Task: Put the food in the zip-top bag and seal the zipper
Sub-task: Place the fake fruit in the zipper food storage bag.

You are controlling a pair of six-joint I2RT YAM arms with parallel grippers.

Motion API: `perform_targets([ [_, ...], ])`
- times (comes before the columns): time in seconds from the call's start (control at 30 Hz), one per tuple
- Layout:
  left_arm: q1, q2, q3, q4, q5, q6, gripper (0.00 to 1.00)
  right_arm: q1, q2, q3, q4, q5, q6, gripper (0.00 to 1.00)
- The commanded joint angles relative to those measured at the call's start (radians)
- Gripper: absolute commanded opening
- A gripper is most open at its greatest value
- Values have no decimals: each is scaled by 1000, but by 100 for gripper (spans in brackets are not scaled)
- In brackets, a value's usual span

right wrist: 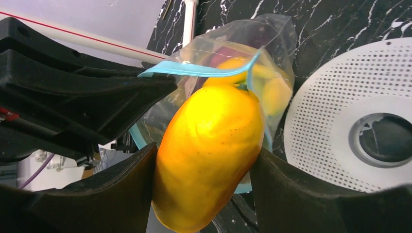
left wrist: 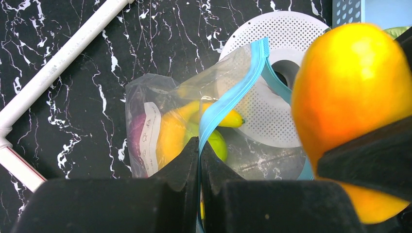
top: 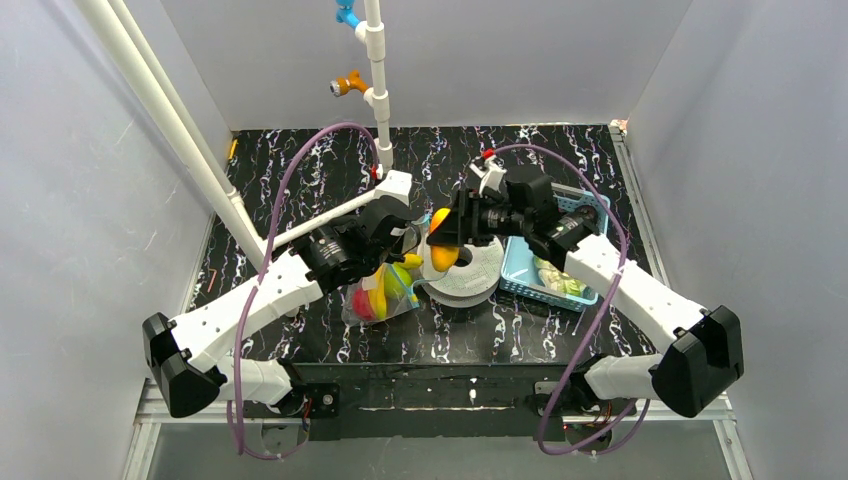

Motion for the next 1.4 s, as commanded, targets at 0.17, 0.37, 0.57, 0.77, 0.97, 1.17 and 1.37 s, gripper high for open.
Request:
perform_targets([
  [0.17, 4, -14, 23, -11, -3, -15, 0, 184, -27, 8, 121, 390, 11, 18],
  [0.37, 3, -10, 30, -5, -10, -19, 0, 229, 22, 24, 104, 403, -14, 35],
  [0.57, 3, -10, 32, 3, -12, -15, 0, 263, 61, 9, 129, 383, 1, 58],
  [0.77, 4, -10, 22, 6, -12, -16, 0, 268, 111, 16, 122, 346, 5, 71],
  [0.97, 3, -15, 13, 9, -8, -20, 0, 272, 148, 19, 109, 335, 38, 80],
  [1.17, 4, -18, 5, 23, -7, -14, 0, 274, 150, 43, 72, 343, 23, 91],
  [1.37, 3, -27, -9, 27, -20, -12, 0, 273, 87, 28, 90, 398, -16, 92],
])
